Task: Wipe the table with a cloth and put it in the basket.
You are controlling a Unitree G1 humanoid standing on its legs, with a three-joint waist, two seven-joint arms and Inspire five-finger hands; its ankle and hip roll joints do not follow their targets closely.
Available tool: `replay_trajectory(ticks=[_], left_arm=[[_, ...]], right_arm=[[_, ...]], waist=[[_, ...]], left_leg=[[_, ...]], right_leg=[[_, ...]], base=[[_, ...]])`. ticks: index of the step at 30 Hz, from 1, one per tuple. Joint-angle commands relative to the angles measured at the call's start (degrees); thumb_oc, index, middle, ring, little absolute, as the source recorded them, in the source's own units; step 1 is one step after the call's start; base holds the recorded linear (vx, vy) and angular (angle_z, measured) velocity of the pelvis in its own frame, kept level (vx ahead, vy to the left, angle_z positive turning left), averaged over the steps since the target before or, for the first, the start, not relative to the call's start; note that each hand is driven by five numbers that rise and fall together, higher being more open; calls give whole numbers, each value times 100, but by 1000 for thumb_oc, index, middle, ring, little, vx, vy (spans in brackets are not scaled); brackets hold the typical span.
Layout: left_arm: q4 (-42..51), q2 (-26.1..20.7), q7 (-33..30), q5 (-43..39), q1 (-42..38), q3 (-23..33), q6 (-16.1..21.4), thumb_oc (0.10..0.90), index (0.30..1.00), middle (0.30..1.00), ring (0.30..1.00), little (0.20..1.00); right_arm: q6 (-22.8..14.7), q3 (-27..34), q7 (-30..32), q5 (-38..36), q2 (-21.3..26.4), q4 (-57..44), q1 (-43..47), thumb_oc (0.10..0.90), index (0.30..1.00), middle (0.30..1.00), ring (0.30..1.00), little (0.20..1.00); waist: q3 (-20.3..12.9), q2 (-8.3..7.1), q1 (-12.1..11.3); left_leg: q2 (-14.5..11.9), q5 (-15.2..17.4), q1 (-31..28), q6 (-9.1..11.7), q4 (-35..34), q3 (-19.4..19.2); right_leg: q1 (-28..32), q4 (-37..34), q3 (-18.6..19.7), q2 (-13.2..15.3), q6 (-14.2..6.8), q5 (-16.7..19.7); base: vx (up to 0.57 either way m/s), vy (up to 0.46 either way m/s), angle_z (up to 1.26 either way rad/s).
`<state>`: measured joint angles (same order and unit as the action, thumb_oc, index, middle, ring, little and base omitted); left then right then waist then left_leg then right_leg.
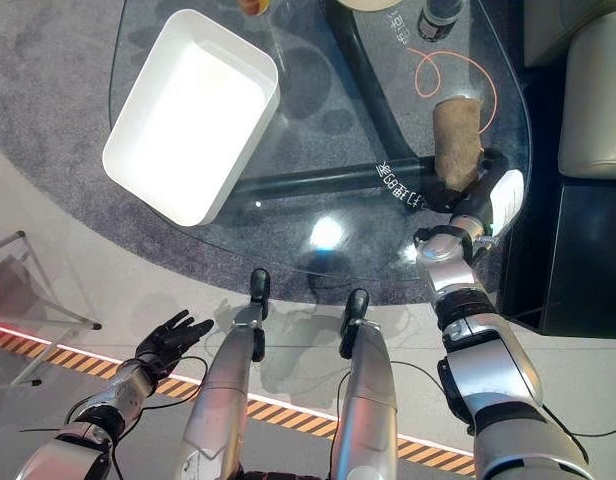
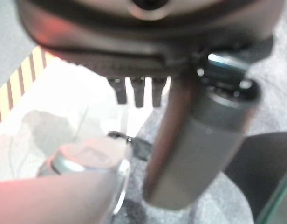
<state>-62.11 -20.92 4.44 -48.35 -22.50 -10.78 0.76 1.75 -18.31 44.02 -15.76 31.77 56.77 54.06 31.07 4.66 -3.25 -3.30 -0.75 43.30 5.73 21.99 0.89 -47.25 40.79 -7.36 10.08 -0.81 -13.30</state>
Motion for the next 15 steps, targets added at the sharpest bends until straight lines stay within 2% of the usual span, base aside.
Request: replay_trajectory(ticks=[1, 15], left_arm=[[-231, -116, -76, 71, 26, -79, 47, 800, 900, 900, 900, 900], [-252, -136, -85, 96, -29, -62, -3, 800, 900, 900, 900, 900]], right_arm=[[-166, -62, 111, -59, 579, 151, 252, 100, 300, 300, 300, 200], [-242, -64, -211, -203, 535, 271, 303, 100, 300, 300, 300, 200]], waist=[[-127, 149, 20], [-127, 138, 4]], left_leg=[[358, 550, 38, -455, 768, -217], [362, 519, 6, -456, 713, -216]], right_leg=[[94, -681, 0, -274, -103, 686], [106, -718, -16, -267, -129, 734]], base=[[0, 0, 0], [0, 0, 0]])
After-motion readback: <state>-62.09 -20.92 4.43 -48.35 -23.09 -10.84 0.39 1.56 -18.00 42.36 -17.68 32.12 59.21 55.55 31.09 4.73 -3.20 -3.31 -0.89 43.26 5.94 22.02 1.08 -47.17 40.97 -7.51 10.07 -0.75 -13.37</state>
